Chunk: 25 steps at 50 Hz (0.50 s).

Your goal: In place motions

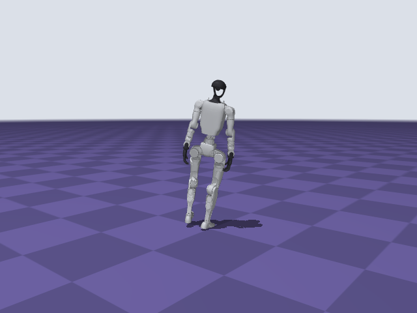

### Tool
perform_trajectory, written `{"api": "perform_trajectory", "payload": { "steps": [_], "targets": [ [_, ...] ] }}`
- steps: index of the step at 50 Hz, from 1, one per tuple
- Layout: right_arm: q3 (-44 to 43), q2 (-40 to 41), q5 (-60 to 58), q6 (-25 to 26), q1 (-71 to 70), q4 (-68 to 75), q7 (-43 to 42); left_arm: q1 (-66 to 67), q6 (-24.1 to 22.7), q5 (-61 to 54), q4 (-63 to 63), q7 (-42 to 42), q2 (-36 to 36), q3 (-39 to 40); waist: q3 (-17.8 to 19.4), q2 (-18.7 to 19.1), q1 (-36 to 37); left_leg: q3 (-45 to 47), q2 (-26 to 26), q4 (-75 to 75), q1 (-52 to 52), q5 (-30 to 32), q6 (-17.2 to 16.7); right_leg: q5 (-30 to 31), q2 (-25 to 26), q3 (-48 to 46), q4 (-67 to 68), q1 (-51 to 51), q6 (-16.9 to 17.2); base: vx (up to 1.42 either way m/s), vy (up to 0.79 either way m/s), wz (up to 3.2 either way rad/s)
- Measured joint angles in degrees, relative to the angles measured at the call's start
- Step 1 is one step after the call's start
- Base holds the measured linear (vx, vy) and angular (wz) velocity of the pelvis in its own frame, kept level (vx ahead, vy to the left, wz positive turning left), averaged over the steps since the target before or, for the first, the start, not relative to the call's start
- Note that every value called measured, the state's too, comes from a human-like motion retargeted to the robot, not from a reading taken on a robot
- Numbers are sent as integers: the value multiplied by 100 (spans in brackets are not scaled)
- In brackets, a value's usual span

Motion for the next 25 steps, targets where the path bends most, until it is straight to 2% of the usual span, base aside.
{"api": "perform_trajectory", "payload": {
  "steps": [5, 8, 12, 20, 25],
  "targets": [
    [26, 32, 103, -15, -70, -64, 60, 37, -21, 34, -42, -24, 4, -17, -9, -39, -8, -29, -19, 317, -159, 265, 34, -18, -49, -23, 22, 1, -14, 0, 0, 0],
    [71, 86, 230, -7, -264, -82, 97, 31, -50, 89, -93, -46, 17, -40, 22, -122, -24, -114, 27, 1158, -667, 927, 55, -11, -142, -72, 37, -47, -22, -9, -1, 14],
    [119, 197, 453, -35, -562, -140, 164, 104, -152, 182, -174, -36, 52, -189, 194, -325, 261, -189, -19, 2614, -1518, 1765, 264, 59, -338, 32, 46, -36, -18, -8, -3, -23],
    [391, 713, 776, -5, -1580, -549, 457, 442, -43, 379, 154, -258, -86, -198, 320, -532, 1067, 304, 360, 6075, -3532, 989, -72, 165, -574, 426, 141, -192, -171, -3, 3, -65],
    [669, 1021, 850, -166, -2071, -1204, 740, 649, 30, 619, 286, -319, -120, -195, 252, -611, 1513, 378, 520, 7135, -4429, 818, -204, 119, -704, 641, 279, -360, -264, 4, 7, -65]
  ]
}}
